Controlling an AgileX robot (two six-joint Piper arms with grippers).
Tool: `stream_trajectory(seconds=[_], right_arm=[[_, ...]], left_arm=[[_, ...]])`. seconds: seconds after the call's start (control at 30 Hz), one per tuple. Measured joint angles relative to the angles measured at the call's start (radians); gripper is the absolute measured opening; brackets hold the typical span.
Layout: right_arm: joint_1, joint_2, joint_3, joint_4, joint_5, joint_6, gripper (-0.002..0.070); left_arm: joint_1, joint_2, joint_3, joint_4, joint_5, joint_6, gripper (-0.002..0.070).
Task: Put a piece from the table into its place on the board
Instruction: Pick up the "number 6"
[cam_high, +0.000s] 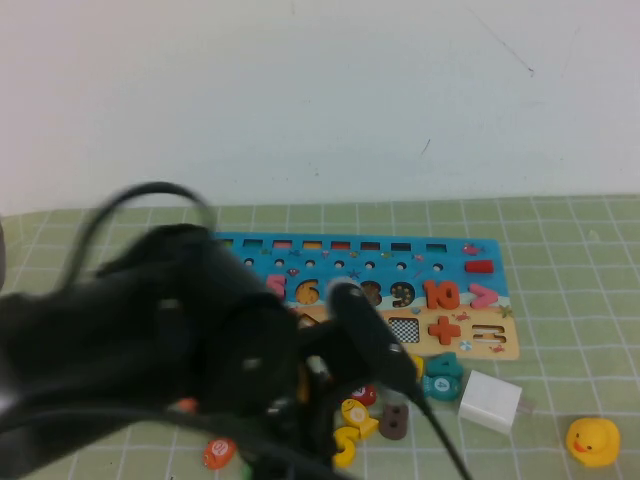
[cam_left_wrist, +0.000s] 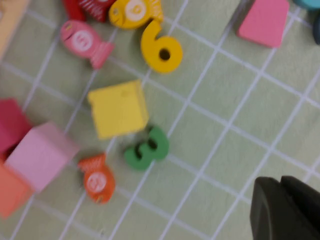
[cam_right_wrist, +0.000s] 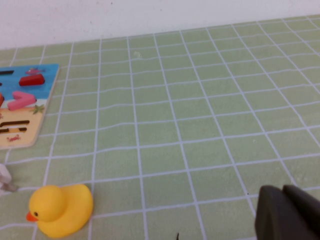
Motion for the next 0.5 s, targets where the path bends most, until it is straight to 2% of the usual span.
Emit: stream_trajectory(seconds=[0.33,0.4,0.5], right_arm=[[0.0,0.0,0.0,0.0,0.0,0.0,-0.0001],[0.0,0.0,0.0,0.0,0.0,0.0,-0.0001],[0.0,0.0,0.0,0.0,0.0,0.0,-0.0001]], left_arm=[[-0.029,0.294,-0.166,-0.024,0.027,-0.056,0.0009],[-0.029,0.339,-0.205,-0.024,0.052,-0.081,0.0041],[-0.029,0.402,-0.257,-0.025,0.068,-0.13,0.0151]])
